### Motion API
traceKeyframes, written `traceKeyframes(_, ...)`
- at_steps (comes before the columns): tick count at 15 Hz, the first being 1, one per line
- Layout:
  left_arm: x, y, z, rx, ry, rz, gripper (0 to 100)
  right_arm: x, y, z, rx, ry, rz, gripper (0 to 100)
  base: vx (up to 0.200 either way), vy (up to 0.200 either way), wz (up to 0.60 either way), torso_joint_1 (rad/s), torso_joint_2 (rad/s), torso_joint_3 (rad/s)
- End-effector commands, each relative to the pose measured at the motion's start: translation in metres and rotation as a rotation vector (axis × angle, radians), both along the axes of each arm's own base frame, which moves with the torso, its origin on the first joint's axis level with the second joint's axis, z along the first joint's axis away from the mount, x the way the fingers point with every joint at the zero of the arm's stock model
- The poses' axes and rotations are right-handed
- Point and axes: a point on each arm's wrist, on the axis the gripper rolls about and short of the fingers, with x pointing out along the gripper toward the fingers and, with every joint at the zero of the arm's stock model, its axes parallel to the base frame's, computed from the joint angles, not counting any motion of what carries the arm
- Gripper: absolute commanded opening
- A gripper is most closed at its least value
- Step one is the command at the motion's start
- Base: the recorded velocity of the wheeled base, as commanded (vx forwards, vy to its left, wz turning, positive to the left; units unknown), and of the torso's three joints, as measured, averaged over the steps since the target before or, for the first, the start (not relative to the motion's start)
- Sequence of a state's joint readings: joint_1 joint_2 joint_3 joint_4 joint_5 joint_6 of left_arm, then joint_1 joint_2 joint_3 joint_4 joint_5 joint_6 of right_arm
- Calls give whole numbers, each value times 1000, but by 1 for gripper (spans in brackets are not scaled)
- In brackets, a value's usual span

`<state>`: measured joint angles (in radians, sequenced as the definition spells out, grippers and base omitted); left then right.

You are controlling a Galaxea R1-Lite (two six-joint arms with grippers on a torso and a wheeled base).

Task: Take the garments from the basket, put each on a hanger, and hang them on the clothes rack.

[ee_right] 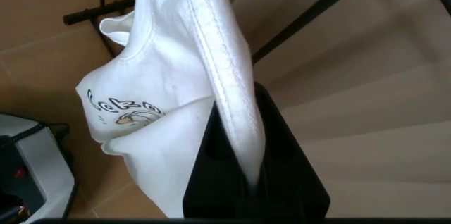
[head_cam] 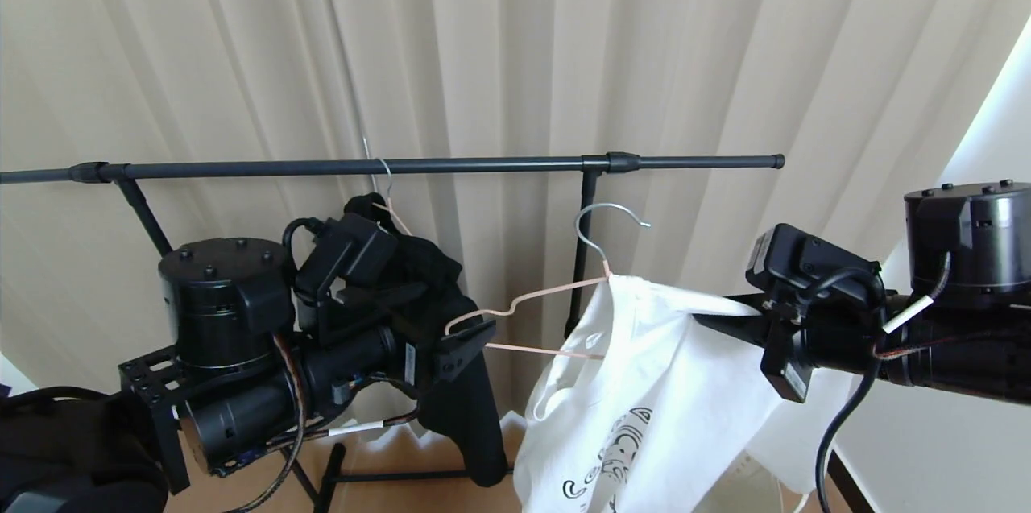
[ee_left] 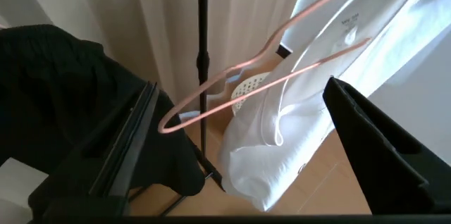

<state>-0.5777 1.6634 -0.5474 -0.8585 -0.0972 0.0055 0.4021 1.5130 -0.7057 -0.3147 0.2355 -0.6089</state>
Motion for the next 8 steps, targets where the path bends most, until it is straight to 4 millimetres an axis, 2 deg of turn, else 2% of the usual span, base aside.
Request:
traceKeyframes(1,-1,-14,-8,39,33,-8,100,-3,-2,-12,5,-12,-22,0,0,0,0,0,0,0)
traceKeyframes(8,-9,-51,-56,194,124,11,100,-11,-6,-6,44,-56,-84,0,0,0,0,0,0,0)
